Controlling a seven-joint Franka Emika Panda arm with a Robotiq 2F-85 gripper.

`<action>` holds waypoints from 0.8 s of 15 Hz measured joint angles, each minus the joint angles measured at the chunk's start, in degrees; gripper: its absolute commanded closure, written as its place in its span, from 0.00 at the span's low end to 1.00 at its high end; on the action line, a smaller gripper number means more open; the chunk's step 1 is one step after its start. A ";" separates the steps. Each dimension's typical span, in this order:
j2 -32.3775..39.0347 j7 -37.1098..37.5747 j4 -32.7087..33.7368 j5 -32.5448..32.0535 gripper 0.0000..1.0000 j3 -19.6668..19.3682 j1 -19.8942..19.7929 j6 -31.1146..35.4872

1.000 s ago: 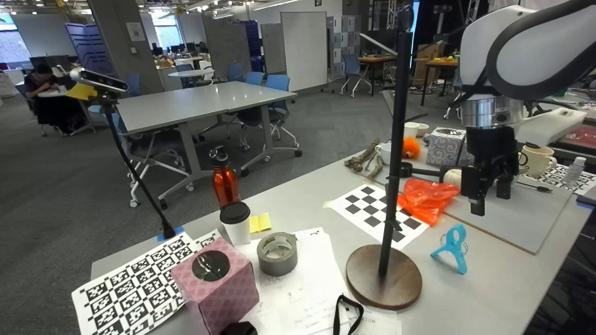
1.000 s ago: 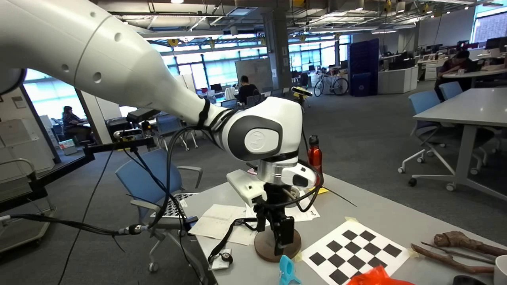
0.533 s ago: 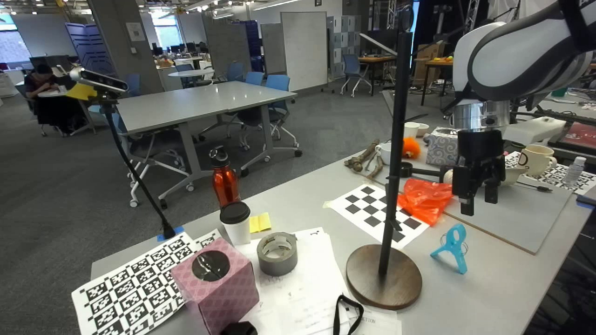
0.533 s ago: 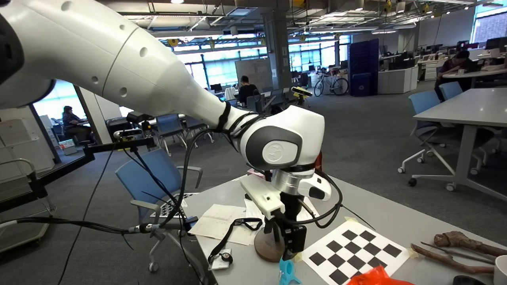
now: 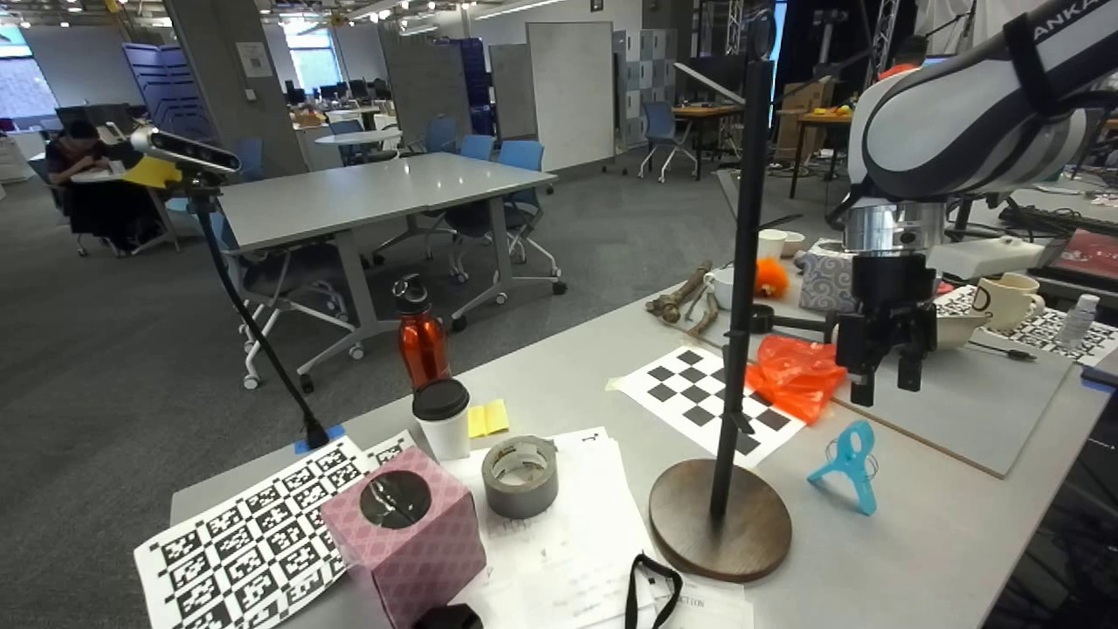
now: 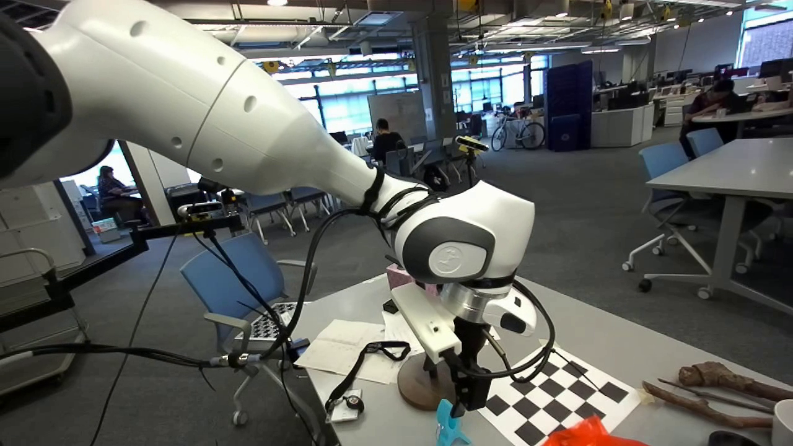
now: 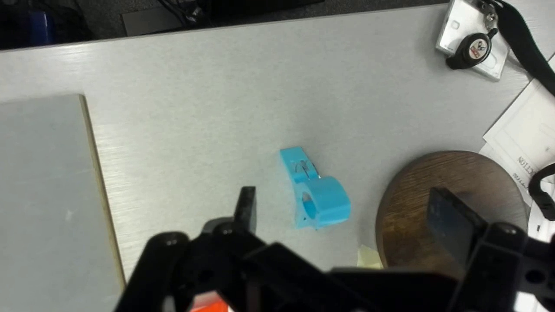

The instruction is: Hang the peg on the stand

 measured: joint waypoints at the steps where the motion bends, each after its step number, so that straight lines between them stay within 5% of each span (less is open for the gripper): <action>1: 0.18 0.01 0.13 0.00 0.00 0.00 -0.01 0.00; 12: 0.57 0.44 0.43 -1.48 0.00 0.00 0.39 0.00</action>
